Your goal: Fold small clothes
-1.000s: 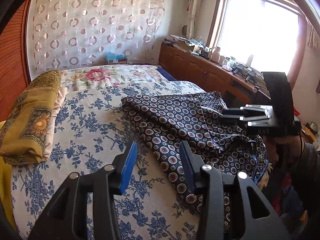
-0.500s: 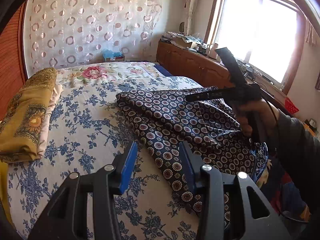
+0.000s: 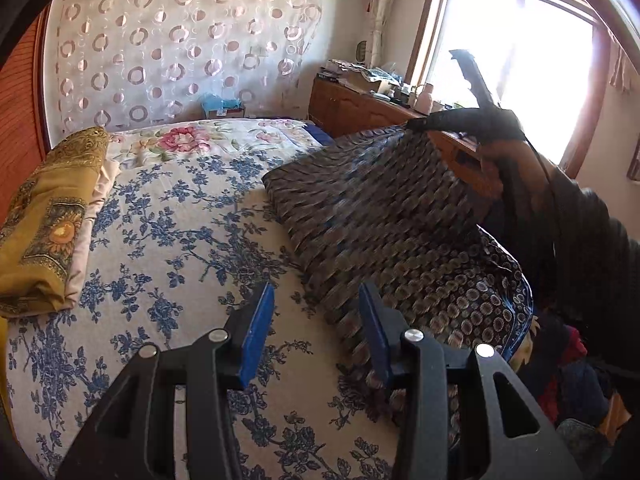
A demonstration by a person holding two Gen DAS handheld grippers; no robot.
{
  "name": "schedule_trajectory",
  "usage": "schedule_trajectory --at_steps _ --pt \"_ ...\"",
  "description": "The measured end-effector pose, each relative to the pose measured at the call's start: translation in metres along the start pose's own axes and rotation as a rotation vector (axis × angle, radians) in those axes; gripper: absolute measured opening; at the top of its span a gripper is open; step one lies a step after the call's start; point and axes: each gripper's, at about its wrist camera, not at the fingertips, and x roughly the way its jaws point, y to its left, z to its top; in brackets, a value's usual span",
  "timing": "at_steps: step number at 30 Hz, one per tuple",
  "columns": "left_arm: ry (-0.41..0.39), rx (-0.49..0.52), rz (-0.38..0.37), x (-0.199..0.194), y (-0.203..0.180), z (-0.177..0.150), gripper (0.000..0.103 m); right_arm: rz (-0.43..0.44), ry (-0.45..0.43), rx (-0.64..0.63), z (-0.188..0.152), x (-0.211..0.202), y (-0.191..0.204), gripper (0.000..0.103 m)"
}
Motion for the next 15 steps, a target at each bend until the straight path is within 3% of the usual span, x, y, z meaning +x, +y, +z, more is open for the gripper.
schedule_trajectory --at_steps 2,4,5,6,7,11,15 --pt "0.004 0.005 -0.014 0.002 -0.003 -0.001 0.042 -0.086 0.03 0.002 0.003 0.007 -0.019 0.0" --pt "0.008 0.009 -0.023 0.003 -0.005 -0.001 0.042 -0.107 0.065 0.011 0.0 0.013 -0.031 0.006" --pt "0.013 0.015 -0.03 0.004 -0.007 -0.001 0.042 -0.12 0.099 0.015 -0.004 0.017 -0.038 0.012" --pt "0.015 0.018 -0.033 0.004 -0.008 -0.001 0.042 -0.13 0.112 0.012 -0.01 0.017 -0.042 0.029" --pt "0.016 0.021 -0.035 0.005 -0.009 -0.001 0.042 -0.132 0.108 0.008 -0.014 0.015 -0.043 0.036" --pt "0.028 0.037 -0.042 0.008 -0.016 -0.001 0.042 -0.126 0.102 -0.006 -0.044 -0.003 -0.047 0.037" --pt "0.043 0.048 -0.054 0.013 -0.024 -0.002 0.043 -0.027 0.068 -0.008 -0.083 -0.033 -0.038 0.037"
